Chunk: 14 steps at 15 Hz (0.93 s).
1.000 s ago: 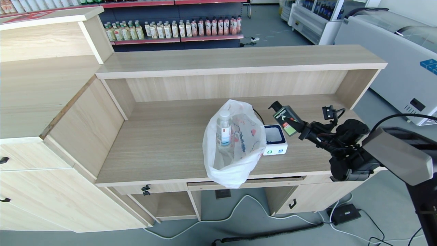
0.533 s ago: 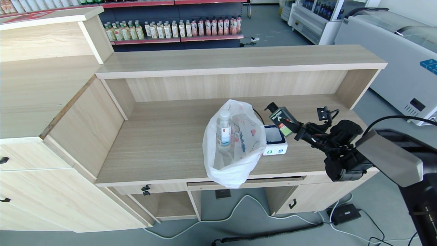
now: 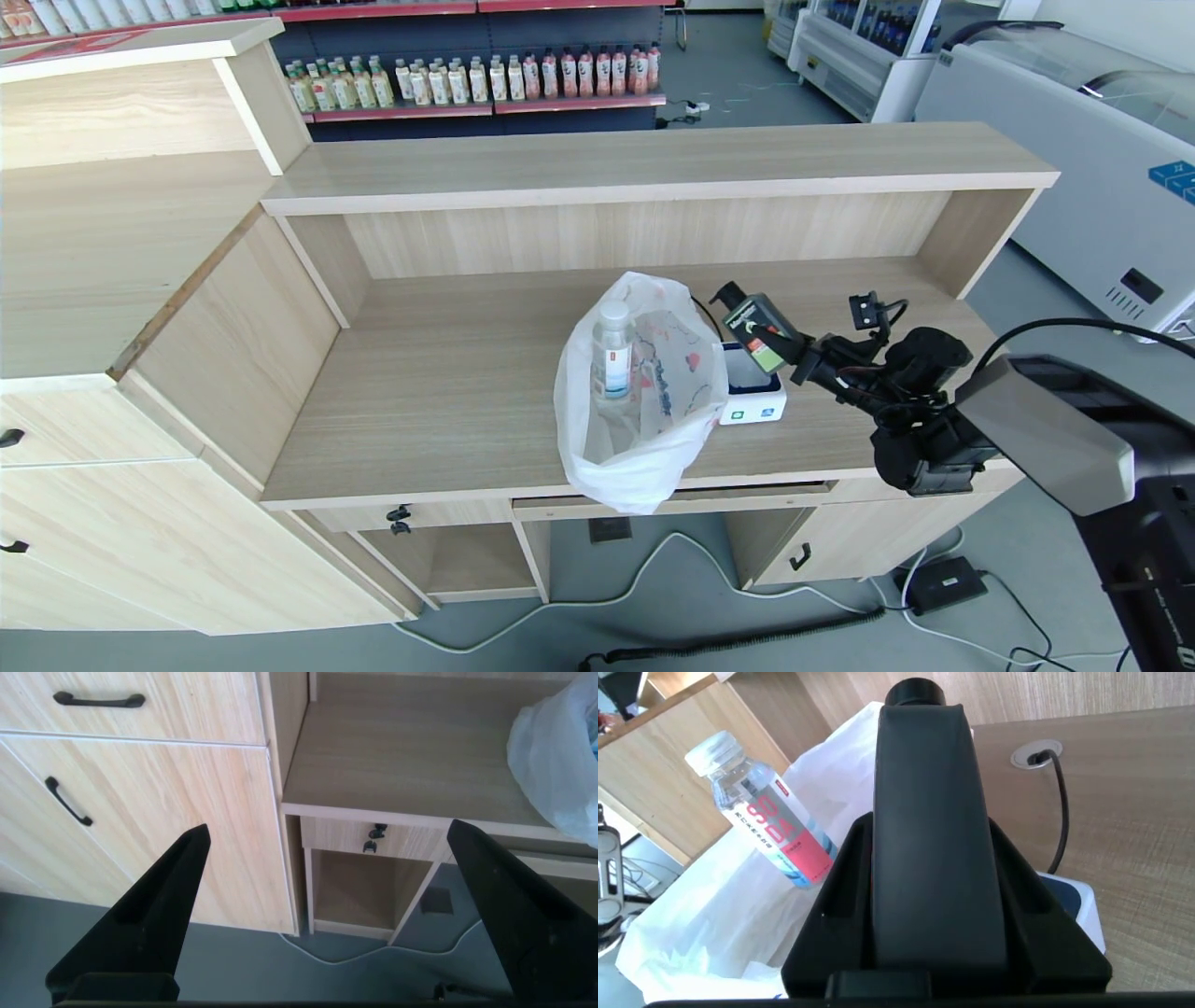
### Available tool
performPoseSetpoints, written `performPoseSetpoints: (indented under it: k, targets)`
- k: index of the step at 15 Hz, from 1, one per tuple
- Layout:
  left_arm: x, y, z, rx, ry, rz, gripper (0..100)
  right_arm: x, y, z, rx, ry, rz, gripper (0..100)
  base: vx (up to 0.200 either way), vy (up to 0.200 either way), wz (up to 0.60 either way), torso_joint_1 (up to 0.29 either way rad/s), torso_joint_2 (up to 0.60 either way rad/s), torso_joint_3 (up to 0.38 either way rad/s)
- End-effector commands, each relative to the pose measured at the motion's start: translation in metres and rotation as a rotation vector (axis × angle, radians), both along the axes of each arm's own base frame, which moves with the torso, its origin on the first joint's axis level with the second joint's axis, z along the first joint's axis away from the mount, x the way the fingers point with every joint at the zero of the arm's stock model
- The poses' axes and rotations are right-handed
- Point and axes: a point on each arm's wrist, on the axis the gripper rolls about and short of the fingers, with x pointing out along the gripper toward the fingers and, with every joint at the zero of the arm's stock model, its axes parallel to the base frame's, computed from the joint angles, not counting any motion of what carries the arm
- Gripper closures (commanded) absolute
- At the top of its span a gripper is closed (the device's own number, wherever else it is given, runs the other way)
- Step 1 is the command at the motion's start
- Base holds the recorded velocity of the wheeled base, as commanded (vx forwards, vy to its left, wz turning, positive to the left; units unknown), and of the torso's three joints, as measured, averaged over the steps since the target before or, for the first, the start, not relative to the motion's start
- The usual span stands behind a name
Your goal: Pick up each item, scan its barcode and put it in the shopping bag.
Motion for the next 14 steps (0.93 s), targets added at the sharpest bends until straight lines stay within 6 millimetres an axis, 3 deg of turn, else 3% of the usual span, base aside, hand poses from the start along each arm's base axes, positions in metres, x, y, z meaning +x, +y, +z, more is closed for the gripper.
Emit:
performPoseSetpoints:
  k: [1, 7, 9, 11, 14]
  targets:
    - [0.0, 0.0, 0.0, -0.001, -0.001, 0.0, 0, 0.0, 0.001, 0.0, 0.0, -0.001, 0.002, 100, 0.0, 0.0, 0.0, 0.0, 0.0, 0.0]
    - [0.0, 0.0, 0.0, -0.001, -0.001, 0.0, 0, -0.002, 0.0, 0.004, 0.0, -0.007, -0.001, 100, 0.0, 0.0, 0.0, 0.0, 0.0, 0.0]
    - [0.0, 0.0, 0.0, -0.001, -0.001, 0.0, 0, -0.02, -0.012, 0.033, 0.0, -0.02, -0.031, 100, 0.0, 0.0, 0.0, 0.0, 0.0, 0.0]
    - [0.0, 0.0, 0.0, -0.001, -0.001, -0.001, 0, -0.074, -0.045, 0.089, -0.023, -0.038, -0.118, 100, 0.0, 0.0, 0.0, 0.0, 0.0, 0.0]
    - [0.0, 0.0, 0.0, -0.001, -0.001, 0.0, 0, -0.168, -0.08, 0.127, -0.216, -0.143, -0.325, 100, 0.0, 0.0, 0.0, 0.0, 0.0, 0.0]
